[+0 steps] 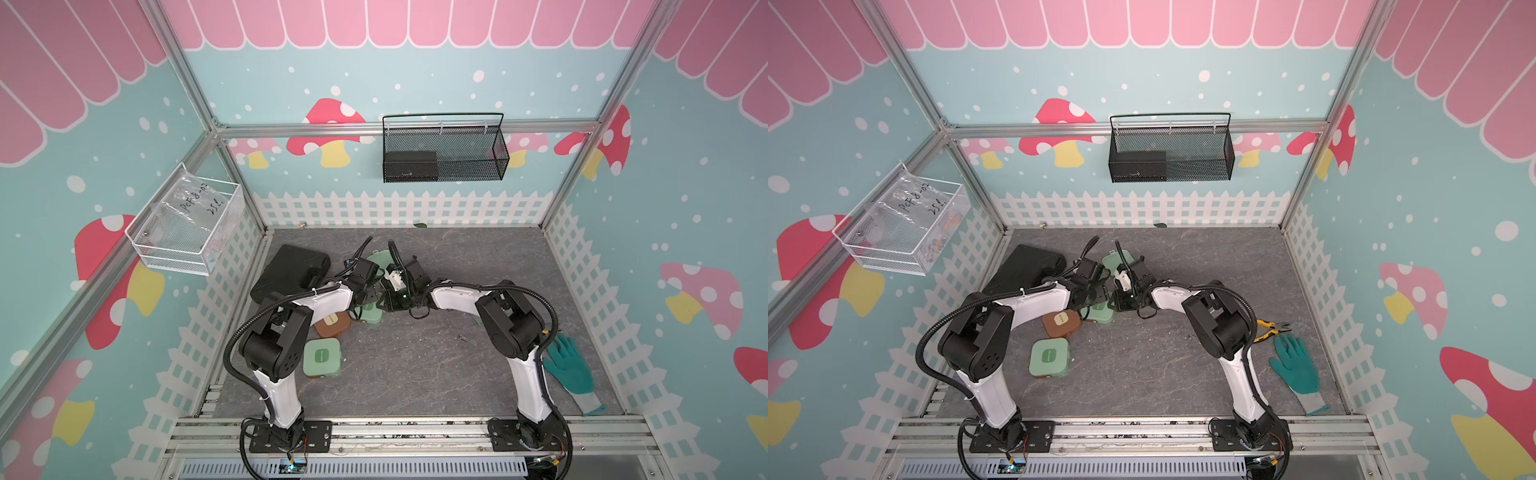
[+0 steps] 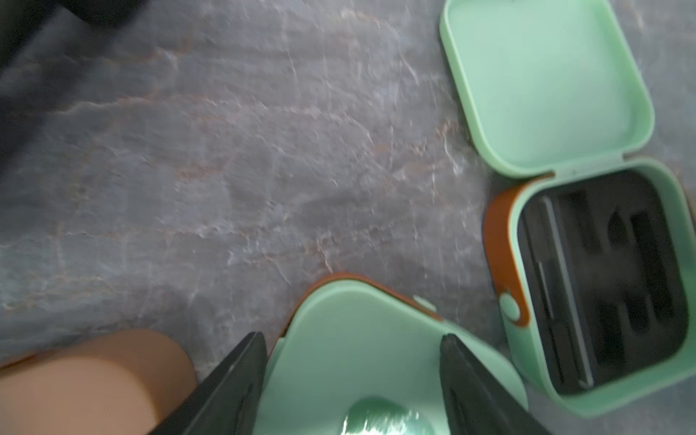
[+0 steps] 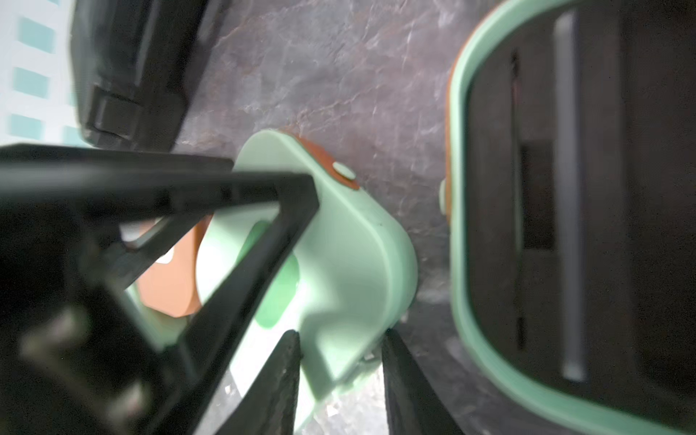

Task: Organize nail clipper sets
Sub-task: Move the storage box to the center of the board.

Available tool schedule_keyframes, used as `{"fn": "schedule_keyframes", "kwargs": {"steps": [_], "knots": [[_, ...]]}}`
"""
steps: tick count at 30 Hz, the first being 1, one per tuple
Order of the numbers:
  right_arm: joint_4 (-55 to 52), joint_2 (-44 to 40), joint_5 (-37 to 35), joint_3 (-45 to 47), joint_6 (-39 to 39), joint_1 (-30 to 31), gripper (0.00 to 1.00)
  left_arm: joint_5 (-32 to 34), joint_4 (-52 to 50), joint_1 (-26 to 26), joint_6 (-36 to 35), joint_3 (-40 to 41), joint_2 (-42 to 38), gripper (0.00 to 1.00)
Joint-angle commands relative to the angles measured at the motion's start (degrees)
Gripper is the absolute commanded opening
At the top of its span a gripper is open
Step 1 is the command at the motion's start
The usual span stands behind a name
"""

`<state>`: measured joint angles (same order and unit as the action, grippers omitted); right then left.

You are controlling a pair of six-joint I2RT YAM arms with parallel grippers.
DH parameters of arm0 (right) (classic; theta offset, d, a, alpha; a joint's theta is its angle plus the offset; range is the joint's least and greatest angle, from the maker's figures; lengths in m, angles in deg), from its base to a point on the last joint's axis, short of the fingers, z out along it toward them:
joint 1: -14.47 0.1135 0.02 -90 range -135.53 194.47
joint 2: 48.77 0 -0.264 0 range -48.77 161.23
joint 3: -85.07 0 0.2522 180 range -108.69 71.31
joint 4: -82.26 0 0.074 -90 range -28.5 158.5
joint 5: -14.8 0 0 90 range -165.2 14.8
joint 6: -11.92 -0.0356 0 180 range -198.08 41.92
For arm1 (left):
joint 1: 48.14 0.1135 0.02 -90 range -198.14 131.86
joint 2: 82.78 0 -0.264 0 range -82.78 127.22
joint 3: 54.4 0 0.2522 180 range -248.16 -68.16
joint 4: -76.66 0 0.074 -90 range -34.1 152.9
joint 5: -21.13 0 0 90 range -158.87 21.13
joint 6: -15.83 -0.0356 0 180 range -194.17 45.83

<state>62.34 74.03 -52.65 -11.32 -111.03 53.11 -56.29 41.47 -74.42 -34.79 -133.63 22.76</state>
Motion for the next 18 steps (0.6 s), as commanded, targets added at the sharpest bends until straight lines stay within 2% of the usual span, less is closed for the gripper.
{"fn": "schedule_keyframes", "kwargs": {"steps": [1,6,10,13,18], "knots": [[-7.3,-0.5,-5.2,-5.6,8.1,0.8,0.41,-5.7,-4.3,-1.4,-1.4,-3.5,-1.4,0.79],[-13.9,-6.0,-10.8,-8.3,12.8,-0.4,0.43,-1.3,-6.3,-1.0,-2.8,-6.1,-6.6,0.83],[-17.1,-7.7,-14.1,-8.4,15.2,-2.9,0.45,-0.7,-7.3,-0.9,-2.9,-5.9,-9.3,0.84],[-18.5,-6.1,-14.1,-9.7,17.6,-6.2,0.45,-2.4,-7.6,-0.9,-2.5,-4.5,-10.9,0.84],[-22.8,0.8,-15.3,-18.3,22.4,-9.6,0.38,-4.7,-6.1,-1.0,-1.5,0.5,-14.7,0.83]]}}
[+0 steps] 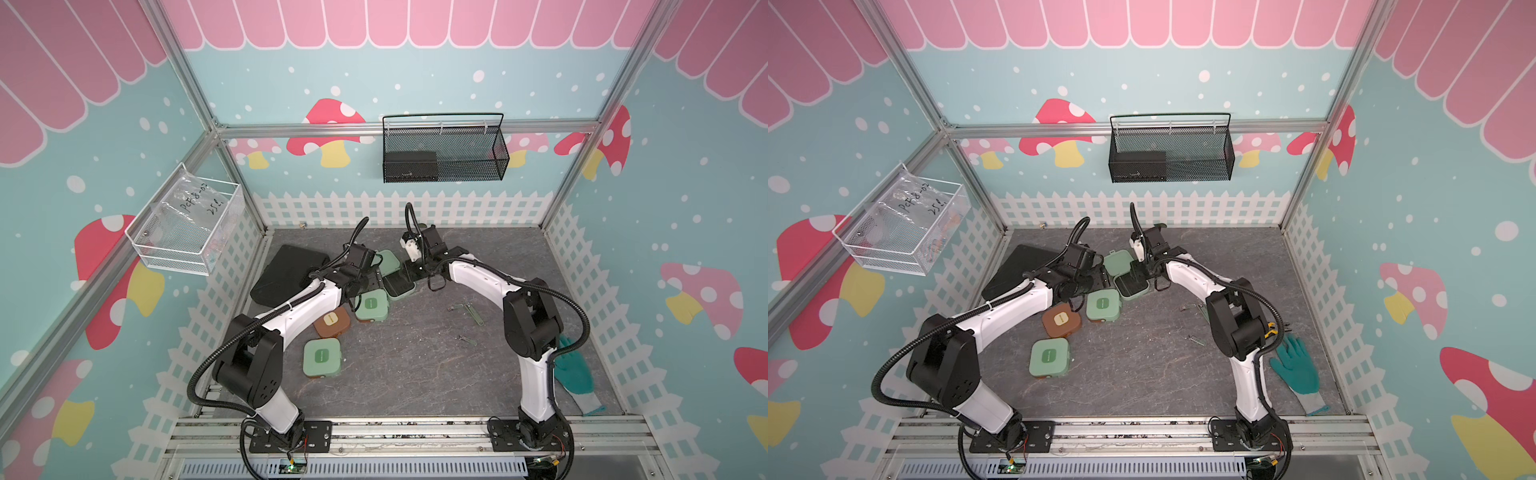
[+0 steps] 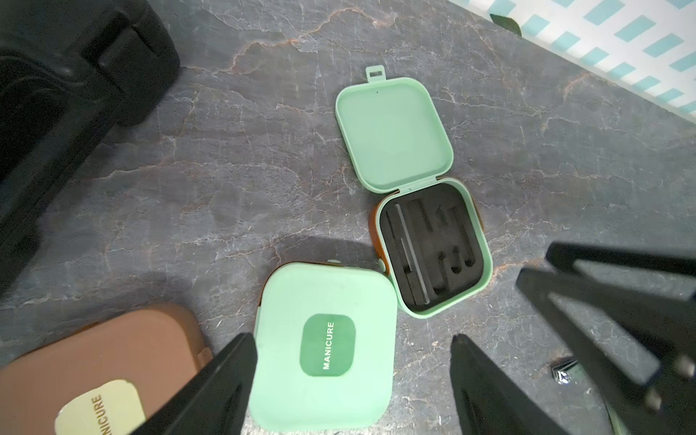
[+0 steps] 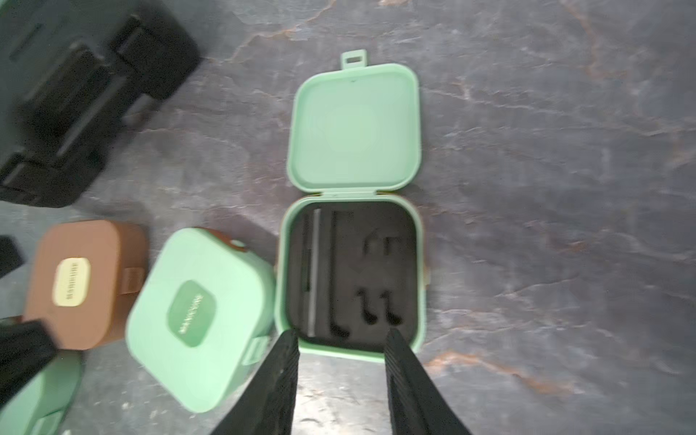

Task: Organize nail clipper sets
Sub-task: Move the storage box to the center of the board, then adjust the storage box at the center of the board.

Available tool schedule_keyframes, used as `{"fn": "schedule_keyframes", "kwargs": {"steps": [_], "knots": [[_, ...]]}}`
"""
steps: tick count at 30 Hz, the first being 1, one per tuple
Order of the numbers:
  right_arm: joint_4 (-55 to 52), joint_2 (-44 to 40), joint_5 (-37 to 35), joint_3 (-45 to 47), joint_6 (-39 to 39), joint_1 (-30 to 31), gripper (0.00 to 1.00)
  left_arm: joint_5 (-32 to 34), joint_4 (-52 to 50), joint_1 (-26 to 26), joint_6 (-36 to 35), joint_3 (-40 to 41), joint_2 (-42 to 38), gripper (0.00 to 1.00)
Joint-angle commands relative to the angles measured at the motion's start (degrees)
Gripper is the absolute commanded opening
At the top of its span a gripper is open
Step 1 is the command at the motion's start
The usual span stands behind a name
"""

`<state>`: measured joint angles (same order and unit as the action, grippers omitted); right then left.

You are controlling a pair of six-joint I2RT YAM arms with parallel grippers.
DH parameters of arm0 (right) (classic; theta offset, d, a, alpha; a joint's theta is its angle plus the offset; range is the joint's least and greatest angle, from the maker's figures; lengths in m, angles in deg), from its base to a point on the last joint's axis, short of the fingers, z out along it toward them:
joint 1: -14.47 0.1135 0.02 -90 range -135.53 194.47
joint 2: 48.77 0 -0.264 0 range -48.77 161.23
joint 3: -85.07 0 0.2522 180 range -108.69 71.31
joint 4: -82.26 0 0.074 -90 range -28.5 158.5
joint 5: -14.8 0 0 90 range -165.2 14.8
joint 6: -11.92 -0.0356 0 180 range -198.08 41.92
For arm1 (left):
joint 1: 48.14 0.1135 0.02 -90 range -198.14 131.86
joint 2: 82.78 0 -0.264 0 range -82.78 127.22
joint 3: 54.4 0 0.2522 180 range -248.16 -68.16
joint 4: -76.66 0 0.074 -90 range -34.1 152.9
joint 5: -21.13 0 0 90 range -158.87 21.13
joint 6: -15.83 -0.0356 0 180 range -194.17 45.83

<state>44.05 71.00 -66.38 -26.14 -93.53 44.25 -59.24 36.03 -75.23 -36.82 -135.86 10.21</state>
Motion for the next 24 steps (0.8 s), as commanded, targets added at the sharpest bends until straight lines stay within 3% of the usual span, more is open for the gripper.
{"fn": "schedule_keyframes", "kwargs": {"steps": [1,5,14,24], "knots": [[-5.0,5.0,-1.7,-4.9,5.5,-1.0,0.38,-2.1,-0.3,-0.2,0.7,3.5,-2.8,0.83],[-7.7,7.4,-0.7,-8.0,6.1,-1.5,0.36,-3.1,-2.5,-0.2,1.6,4.9,-3.9,0.81],[6.3,-4.7,15.0,13.4,-2.6,1.5,0.4,0.6,-6.4,0.0,2.2,4.3,1.5,0.78],[16.5,-5.5,19.1,20.7,-11.3,5.8,0.44,1.9,-6.6,0.3,-0.1,-3.0,12.5,0.78]]}}
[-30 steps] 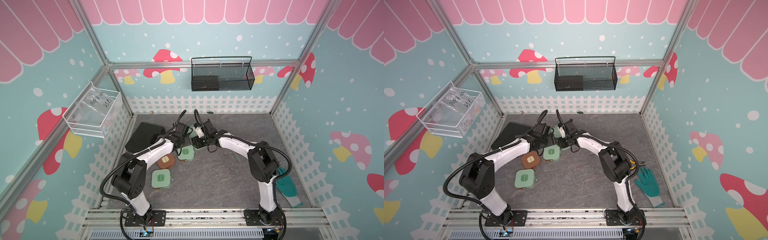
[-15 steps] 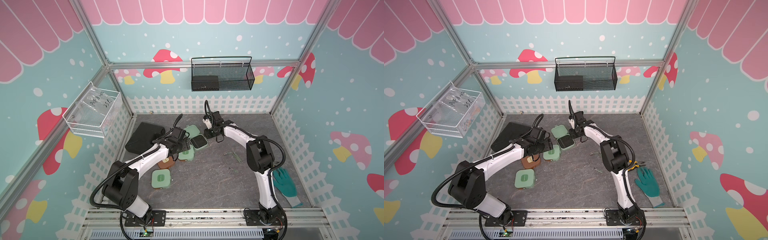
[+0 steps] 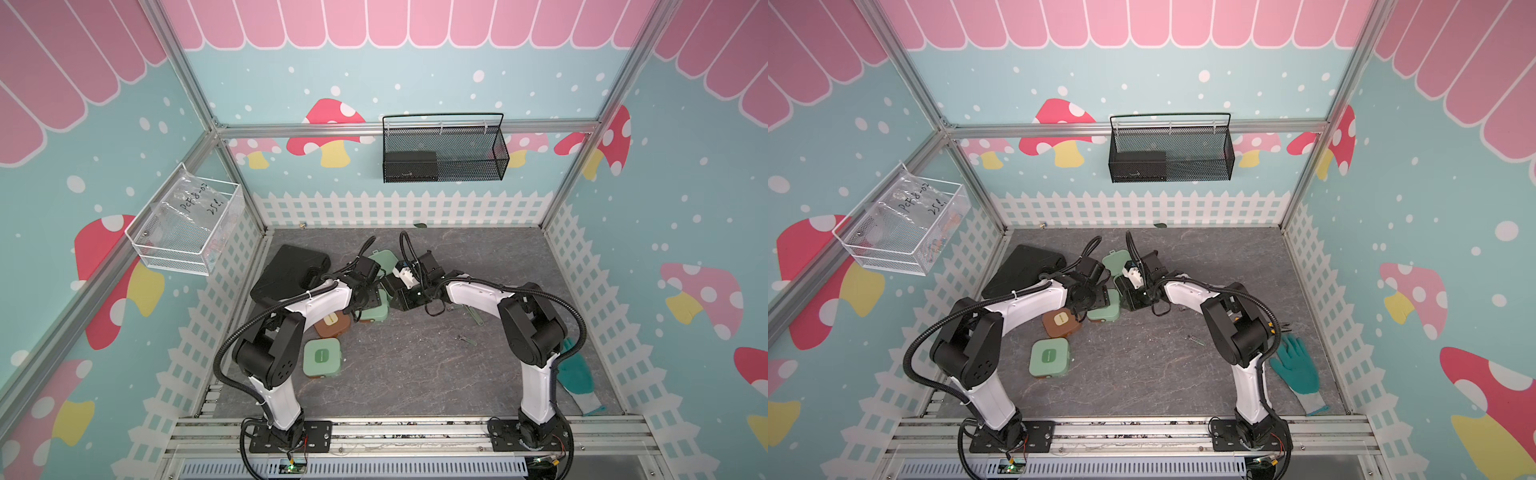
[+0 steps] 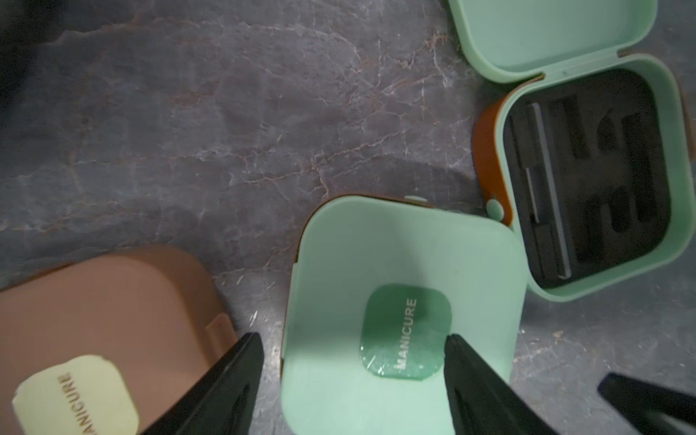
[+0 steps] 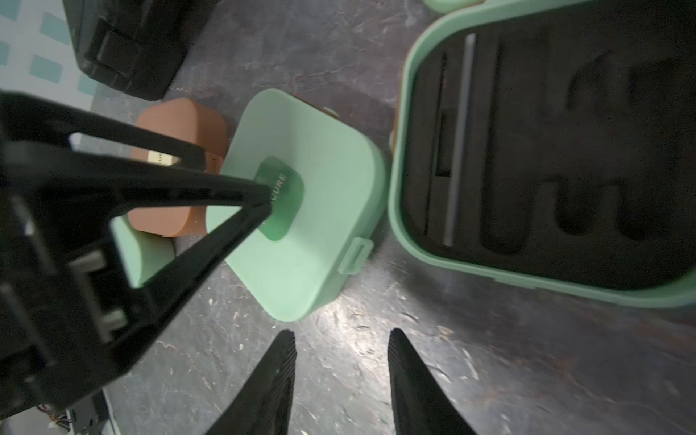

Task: Organize nail clipper sets
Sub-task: Adjust the storage box at the center of the board.

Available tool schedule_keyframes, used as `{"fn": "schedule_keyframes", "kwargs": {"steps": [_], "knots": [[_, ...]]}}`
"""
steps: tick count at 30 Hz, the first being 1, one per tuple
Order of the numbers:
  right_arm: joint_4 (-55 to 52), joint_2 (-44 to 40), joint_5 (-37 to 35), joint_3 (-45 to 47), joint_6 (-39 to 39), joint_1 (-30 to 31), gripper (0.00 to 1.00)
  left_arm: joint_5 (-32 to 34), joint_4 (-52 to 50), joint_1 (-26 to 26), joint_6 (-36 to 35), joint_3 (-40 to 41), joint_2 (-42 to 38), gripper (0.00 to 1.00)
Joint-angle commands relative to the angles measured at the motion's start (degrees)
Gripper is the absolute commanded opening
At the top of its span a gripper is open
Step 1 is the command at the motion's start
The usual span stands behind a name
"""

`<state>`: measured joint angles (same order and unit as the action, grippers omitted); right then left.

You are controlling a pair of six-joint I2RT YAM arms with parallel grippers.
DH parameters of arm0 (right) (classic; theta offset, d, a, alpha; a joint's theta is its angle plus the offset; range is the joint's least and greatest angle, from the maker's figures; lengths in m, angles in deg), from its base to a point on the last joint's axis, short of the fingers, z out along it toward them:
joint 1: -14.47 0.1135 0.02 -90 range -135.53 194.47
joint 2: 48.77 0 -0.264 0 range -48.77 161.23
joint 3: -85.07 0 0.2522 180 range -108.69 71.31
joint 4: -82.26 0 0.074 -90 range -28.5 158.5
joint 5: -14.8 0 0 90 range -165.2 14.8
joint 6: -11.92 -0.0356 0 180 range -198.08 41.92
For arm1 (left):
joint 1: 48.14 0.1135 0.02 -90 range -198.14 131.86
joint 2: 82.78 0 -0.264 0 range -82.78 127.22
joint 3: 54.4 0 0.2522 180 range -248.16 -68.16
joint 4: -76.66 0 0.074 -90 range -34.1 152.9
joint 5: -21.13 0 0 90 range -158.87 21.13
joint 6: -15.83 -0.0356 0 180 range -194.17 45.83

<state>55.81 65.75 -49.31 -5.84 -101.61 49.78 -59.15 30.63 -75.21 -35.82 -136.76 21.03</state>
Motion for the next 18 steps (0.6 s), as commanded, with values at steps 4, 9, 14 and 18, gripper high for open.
{"fn": "schedule_keyframes", "kwargs": {"steps": [4,9,14,18], "knots": [[5.7,2.3,2.1,-1.2,-4.6,0.6,0.4,1.7,-1.4,0.5,-1.5,-2.6,4.2,0.78],[6.3,5.5,2.2,-3.2,-5.6,0.7,0.36,1.9,-1.8,0.6,-1.4,-2.3,6.0,0.78],[6.6,7.3,2.3,-3.4,-6.7,1.0,0.33,0.9,-2.0,0.6,-1.3,-2.1,7.4,0.77],[8.1,7.3,2.4,-1.5,-7.9,1.5,0.32,0.5,-2.0,0.6,-1.2,-2.0,7.8,0.77]]}}
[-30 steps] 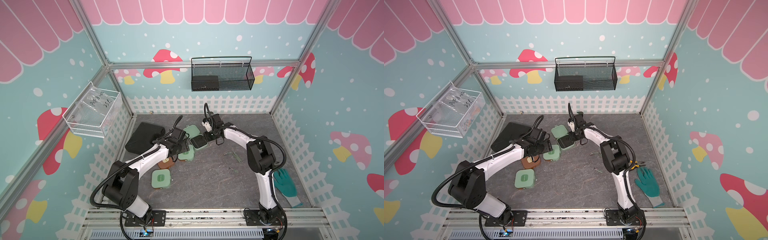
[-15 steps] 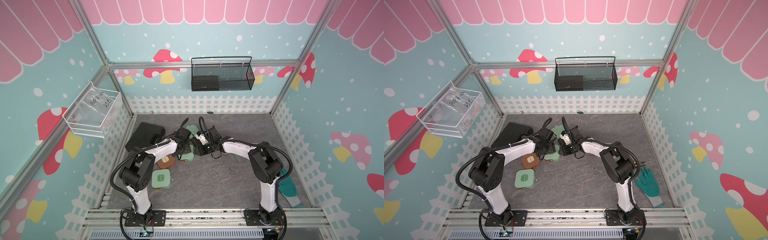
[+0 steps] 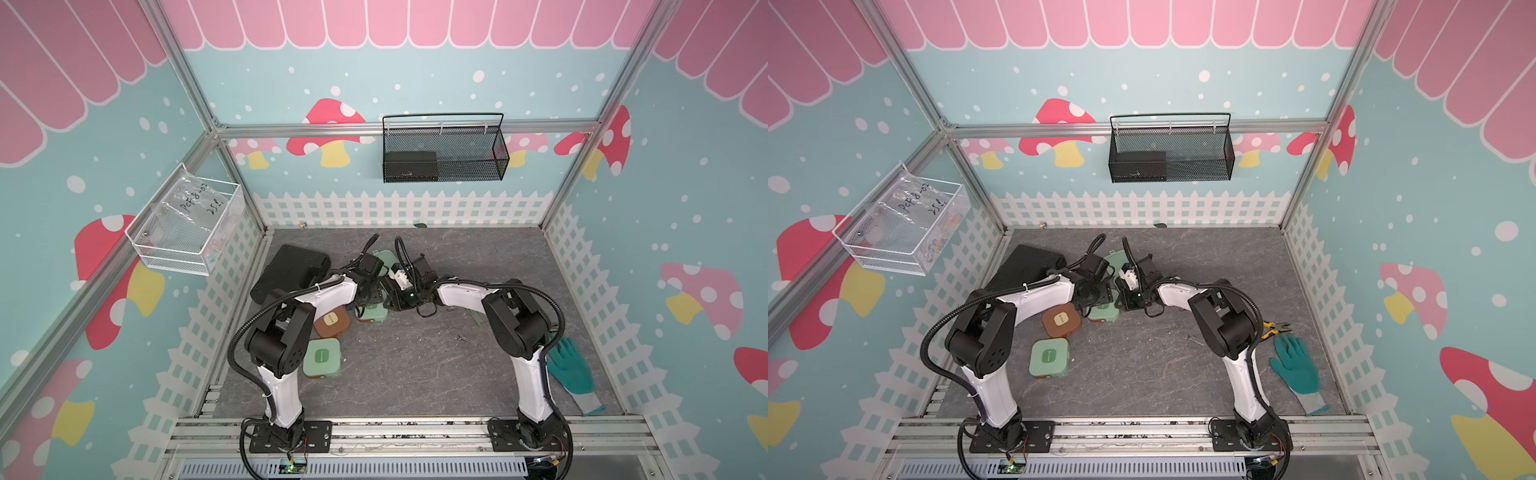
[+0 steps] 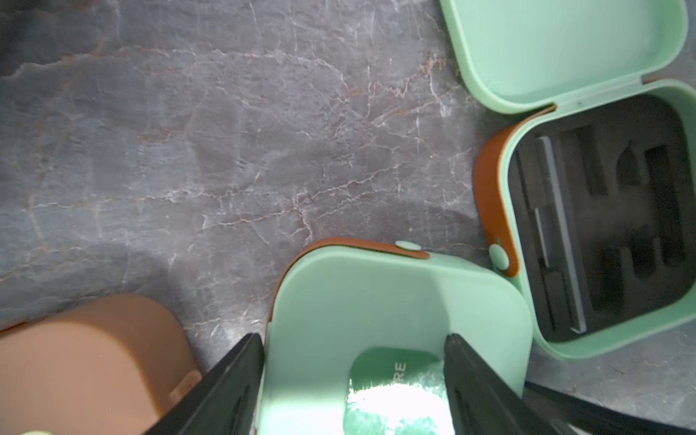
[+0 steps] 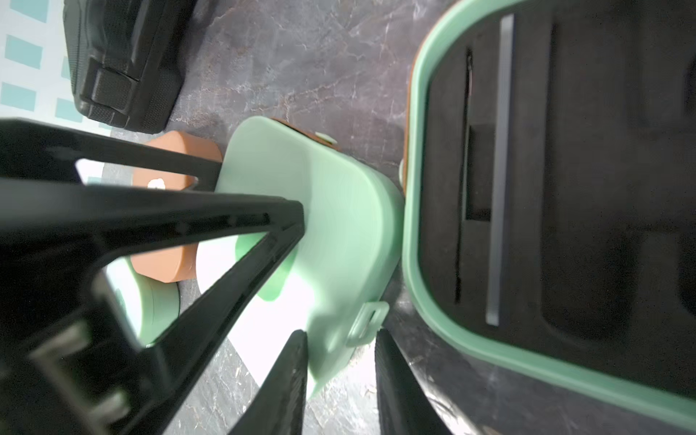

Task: Organize nail clipper sets
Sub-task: Adjust the storage box at the center of the board.

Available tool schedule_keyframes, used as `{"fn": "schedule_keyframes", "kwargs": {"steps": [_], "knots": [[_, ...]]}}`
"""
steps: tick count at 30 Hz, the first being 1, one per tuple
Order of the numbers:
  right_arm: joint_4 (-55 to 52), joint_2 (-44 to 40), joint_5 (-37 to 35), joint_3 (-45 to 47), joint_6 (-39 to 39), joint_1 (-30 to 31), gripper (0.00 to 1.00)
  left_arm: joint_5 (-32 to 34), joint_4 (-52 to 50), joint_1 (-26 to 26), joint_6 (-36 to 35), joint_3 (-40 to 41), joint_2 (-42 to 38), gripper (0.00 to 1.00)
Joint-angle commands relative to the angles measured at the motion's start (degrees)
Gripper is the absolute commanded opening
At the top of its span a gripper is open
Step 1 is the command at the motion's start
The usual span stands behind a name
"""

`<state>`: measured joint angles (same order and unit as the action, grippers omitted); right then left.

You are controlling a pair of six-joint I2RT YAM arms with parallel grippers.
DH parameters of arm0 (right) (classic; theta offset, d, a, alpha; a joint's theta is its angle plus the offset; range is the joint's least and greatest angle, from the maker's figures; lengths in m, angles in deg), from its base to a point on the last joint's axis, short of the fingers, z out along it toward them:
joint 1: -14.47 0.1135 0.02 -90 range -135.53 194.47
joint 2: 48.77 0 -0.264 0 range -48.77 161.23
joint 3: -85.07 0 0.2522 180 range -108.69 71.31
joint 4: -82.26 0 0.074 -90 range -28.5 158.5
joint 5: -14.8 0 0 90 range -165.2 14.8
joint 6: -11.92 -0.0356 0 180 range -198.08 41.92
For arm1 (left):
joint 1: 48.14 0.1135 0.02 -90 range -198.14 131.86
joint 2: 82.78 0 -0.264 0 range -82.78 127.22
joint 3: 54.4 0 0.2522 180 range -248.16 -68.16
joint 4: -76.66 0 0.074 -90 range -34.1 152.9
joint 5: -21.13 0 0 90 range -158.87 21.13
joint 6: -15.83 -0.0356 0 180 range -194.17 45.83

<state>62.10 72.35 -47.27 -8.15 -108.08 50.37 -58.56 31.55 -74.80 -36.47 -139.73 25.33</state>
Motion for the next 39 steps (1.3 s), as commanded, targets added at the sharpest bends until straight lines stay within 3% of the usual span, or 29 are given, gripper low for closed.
{"fn": "schedule_keyframes", "kwargs": {"steps": [1,10,32,36,39], "knots": [[2.3,0.7,0.5,1.4,-1.7,0.8,0.32,-0.3,-2.8,0.2,-0.5,0.9,3.6,0.77],[9.6,3.6,3.1,5.7,-6.2,0.8,0.3,-4.1,-0.6,0.2,0.0,1.8,4.6,0.73],[39.1,11.9,14.5,18.2,-21.5,1.0,0.26,-11.7,7.0,-1.3,2.6,6.6,8.9,0.65],[38.6,12.9,13.8,17.5,-20.9,1.0,0.26,-12.0,7.1,-1.9,2.4,6.5,9.1,0.65],[31.6,13.5,12.1,14.3,-16.6,0.9,0.26,-12.0,7.1,-2.0,2.0,6.6,9.2,0.65]]}}
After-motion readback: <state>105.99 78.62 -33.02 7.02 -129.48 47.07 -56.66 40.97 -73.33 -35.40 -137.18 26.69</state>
